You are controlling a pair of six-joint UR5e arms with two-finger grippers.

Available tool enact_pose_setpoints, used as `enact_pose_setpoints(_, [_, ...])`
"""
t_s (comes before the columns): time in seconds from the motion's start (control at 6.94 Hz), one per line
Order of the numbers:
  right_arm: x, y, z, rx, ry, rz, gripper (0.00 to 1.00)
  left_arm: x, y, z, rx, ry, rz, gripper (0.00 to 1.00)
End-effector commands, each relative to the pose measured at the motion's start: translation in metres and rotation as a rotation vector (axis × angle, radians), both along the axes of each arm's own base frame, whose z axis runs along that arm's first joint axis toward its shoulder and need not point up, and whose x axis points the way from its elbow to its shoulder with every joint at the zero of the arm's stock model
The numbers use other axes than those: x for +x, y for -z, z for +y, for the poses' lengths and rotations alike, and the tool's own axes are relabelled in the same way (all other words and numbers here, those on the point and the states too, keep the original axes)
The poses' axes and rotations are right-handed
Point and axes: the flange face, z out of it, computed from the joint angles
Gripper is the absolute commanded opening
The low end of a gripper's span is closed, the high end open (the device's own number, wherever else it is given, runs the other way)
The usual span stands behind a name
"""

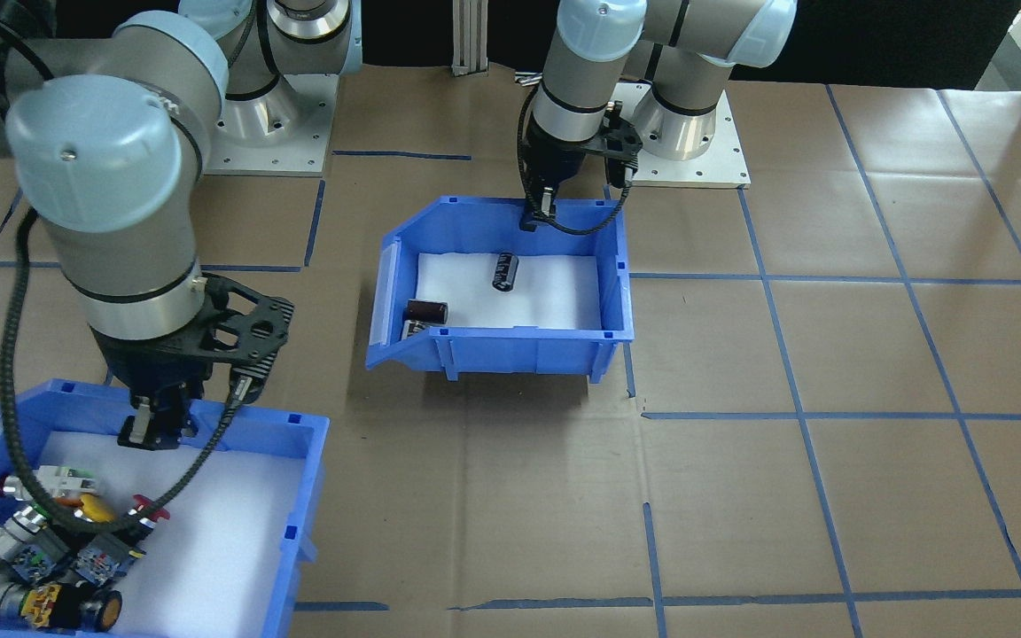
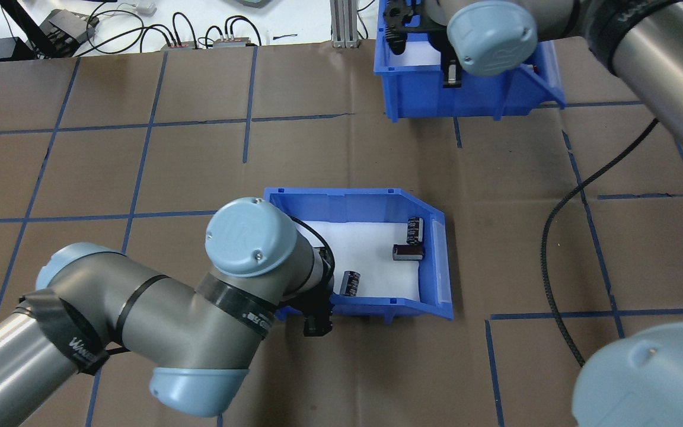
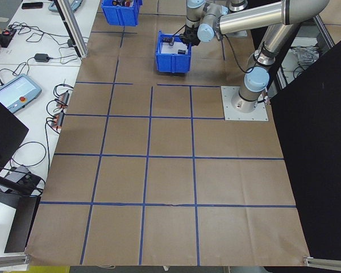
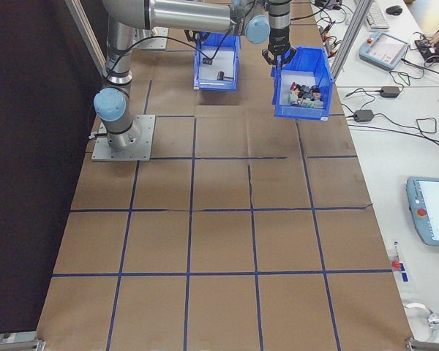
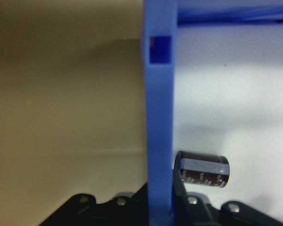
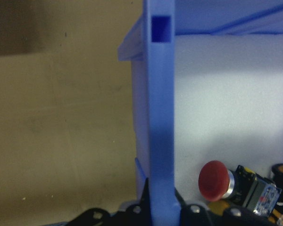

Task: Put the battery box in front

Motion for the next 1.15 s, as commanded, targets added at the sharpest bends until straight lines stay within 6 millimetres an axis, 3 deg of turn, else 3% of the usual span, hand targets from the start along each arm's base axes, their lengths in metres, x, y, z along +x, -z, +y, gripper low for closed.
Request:
enact_pose_setpoints(0.0, [-0.069, -0.003, 0.042, 0.008, -0.057, 0.014, 0.00, 0.069, -0.017, -0.032, -0.024, 0.009, -0.001, 0.00])
enact_pose_setpoints(0.14, [-0.091, 0.000, 0.066, 0.020, -0.096, -0.035, 0.00, 0.073, -0.029, -0.054, -0.048, 0.036, 0.000, 0.00])
enact_pose_setpoints(0.29, [-0.114, 0.009, 0.097, 0.050, -0.132, -0.047, 0.00, 0.072, -0.033, -0.088, -0.050, 0.035, 0.000, 0.00])
enact_pose_setpoints(0.58, [-0.145, 0.025, 0.154, 0.051, -0.216, -0.067, 0.00, 0.058, -0.036, -0.174, -0.059, 0.029, 0.012, 0.00])
enact_pose_setpoints(0.72, [-0.159, 0.035, 0.173, 0.055, -0.214, -0.095, 0.00, 0.048, -0.027, -0.203, -0.051, 0.000, 0.025, 0.00])
enact_pose_setpoints(1.01, [-0.158, 0.033, 0.186, 0.048, -0.200, -0.092, 0.00, 0.000, -0.007, -0.249, -0.059, -0.035, 0.076, 0.00])
